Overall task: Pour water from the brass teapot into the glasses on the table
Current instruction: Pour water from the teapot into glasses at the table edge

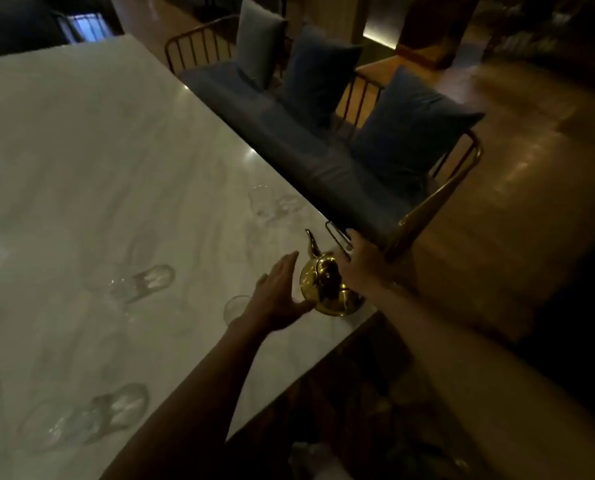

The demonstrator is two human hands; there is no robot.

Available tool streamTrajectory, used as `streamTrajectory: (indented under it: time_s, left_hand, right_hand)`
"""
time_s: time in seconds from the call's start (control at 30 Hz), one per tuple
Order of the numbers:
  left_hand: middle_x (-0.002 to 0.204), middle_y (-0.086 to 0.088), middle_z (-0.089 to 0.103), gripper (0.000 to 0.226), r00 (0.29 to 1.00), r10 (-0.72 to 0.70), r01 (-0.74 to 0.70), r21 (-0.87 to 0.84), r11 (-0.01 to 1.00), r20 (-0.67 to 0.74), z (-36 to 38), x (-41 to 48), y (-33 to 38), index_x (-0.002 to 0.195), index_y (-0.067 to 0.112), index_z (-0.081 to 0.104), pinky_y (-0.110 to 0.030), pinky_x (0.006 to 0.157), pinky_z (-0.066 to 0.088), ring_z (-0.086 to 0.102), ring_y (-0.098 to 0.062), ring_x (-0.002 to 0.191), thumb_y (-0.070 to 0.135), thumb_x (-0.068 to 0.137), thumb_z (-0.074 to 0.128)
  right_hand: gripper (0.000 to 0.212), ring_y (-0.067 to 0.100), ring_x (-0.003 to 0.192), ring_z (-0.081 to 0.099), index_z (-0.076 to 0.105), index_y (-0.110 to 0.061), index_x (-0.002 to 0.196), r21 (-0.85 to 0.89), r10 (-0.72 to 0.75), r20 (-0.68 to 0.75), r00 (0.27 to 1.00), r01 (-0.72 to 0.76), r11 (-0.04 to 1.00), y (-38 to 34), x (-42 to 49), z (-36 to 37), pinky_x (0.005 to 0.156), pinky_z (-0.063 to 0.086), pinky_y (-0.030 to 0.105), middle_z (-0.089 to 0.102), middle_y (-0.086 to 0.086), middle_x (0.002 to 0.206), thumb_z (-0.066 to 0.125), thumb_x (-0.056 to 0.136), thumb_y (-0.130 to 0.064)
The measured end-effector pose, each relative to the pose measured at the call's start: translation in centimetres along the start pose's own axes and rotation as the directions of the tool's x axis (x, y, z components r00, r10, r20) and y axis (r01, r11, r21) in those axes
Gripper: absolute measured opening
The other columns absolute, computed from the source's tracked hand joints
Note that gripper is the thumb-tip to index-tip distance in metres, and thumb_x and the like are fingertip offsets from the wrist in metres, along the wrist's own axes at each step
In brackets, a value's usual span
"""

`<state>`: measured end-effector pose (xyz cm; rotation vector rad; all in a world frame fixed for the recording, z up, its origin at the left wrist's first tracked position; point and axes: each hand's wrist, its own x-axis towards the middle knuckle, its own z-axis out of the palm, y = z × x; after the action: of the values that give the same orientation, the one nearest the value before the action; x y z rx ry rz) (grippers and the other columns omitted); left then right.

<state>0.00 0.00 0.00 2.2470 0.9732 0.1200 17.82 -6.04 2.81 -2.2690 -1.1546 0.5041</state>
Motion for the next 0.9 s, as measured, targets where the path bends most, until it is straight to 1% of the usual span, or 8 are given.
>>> streamTrajectory:
  time_s: [0.1, 0.17, 0.33, 0.43, 0.57, 0.7, 0.8, 0.9]
  left_hand:
    - [0.167, -0.005, 0.014, 0.104, 0.999, -0.023, 0.025, -0.04, 0.999, 0.04, 2.1, 0.7, 0.5, 0.159, 0.023, 0.004, -0.053, 0.12, 0.026, 0.021, -0.025, 0.152, 0.045, 0.085, 0.073]
    - [0.163, -0.004, 0.024, 0.102, 0.999, -0.023, 0.026, -0.07, 0.997, 0.042, 3.2, 1.1, 1.1, 0.157, 0.028, 0.007, -0.054, 0.115, 0.034, 0.033, -0.026, 0.146, 0.044, 0.082, 0.075]
    - [0.159, -0.002, 0.03, 0.108, 0.998, -0.036, 0.04, -0.068, 0.997, 0.053, 4.3, 2.4, 1.9, 0.156, 0.037, 0.005, -0.055, 0.108, 0.042, 0.04, -0.026, 0.14, 0.057, 0.073, 0.07]
    - [0.16, -0.002, 0.028, 0.109, 0.998, -0.028, 0.031, -0.038, 0.999, 0.061, 5.0, 2.6, 1.4, 0.156, 0.039, 0.001, -0.056, 0.106, 0.044, 0.04, -0.028, 0.141, 0.059, 0.074, 0.07]
    - [0.161, -0.008, 0.027, 0.102, 0.999, -0.002, 0.003, -0.026, 1.0, 0.041, 5.1, 2.0, 1.9, 0.157, 0.032, 0.007, -0.05, 0.114, 0.036, 0.036, -0.029, 0.142, 0.049, 0.082, 0.074]
    - [0.16, -0.005, 0.027, 0.105, 0.998, 0.06, -0.06, -0.028, 0.998, 0.018, 4.9, 1.3, 2.5, 0.156, 0.036, 0.009, -0.05, 0.113, 0.038, 0.035, -0.026, 0.143, 0.069, 0.072, 0.064]
    - [0.164, -0.005, 0.022, 0.108, 0.998, 0.058, -0.057, -0.024, 0.998, 0.025, 5.4, 0.5, 2.4, 0.158, 0.033, 0.011, -0.051, 0.117, 0.032, 0.03, -0.026, 0.146, 0.066, 0.074, 0.07]
    - [0.165, -0.005, 0.022, 0.11, 0.998, 0.05, -0.051, -0.037, 0.998, -0.028, 5.7, -0.9, 2.6, 0.158, 0.036, 0.005, -0.054, 0.113, 0.037, 0.032, -0.027, 0.147, 0.074, 0.073, 0.063]
  right_hand:
    - [0.048, 0.027, 0.12, 0.055, 0.042, -0.016, 0.14, 0.074, -0.024, 0.048, 0.999, 0.02, 0.997, 0.1, 1.8, 0.0, 0.091, 0.049, 0.035, 0.056, 0.013, 0.132, 0.045, 0.096, -0.036]
    - [0.043, 0.024, 0.114, 0.058, 0.048, -0.017, 0.136, 0.174, -0.004, 0.106, 0.994, -0.014, 0.985, -0.3, 2.8, 0.1, 0.085, 0.049, 0.03, 0.059, 0.011, 0.126, 0.044, 0.097, -0.036]
    - [0.04, 0.022, 0.116, 0.057, 0.055, -0.016, 0.132, 0.272, -0.034, 0.124, 0.992, -0.001, 0.962, -0.6, 3.9, 0.3, 0.087, 0.05, 0.031, 0.059, 0.008, 0.13, 0.048, 0.097, -0.034]
    - [0.041, 0.023, 0.116, 0.058, 0.055, -0.017, 0.133, 0.248, -0.079, 0.091, 0.993, 0.054, 0.967, -0.3, 4.0, -0.2, 0.085, 0.052, 0.032, 0.06, 0.008, 0.13, 0.051, 0.096, -0.033]
    - [0.041, 0.022, 0.112, 0.062, 0.054, -0.019, 0.136, 0.168, -0.21, 0.101, 0.973, 0.191, 0.967, -0.7, 3.2, -1.0, 0.081, 0.056, 0.028, 0.061, 0.008, 0.131, 0.052, 0.096, -0.03]
    - [0.038, 0.022, 0.11, 0.064, 0.057, -0.018, 0.132, 0.122, -0.322, 0.103, 0.941, 0.31, 0.943, -1.5, 1.9, -2.8, 0.086, 0.057, 0.034, 0.062, 0.007, 0.13, 0.054, 0.096, -0.029]
    - [0.038, 0.021, 0.108, 0.065, 0.059, -0.019, 0.131, 0.066, -0.381, 0.14, 0.914, 0.375, 0.925, -2.2, 0.7, -3.9, 0.085, 0.056, 0.029, 0.063, 0.007, 0.128, 0.055, 0.095, -0.029]
    - [0.038, 0.021, 0.104, 0.067, 0.059, -0.018, 0.13, 0.042, -0.444, 0.179, 0.878, 0.444, 0.895, -3.3, -1.0, -4.4, 0.08, 0.053, 0.023, 0.064, 0.006, 0.127, 0.056, 0.094, -0.029]
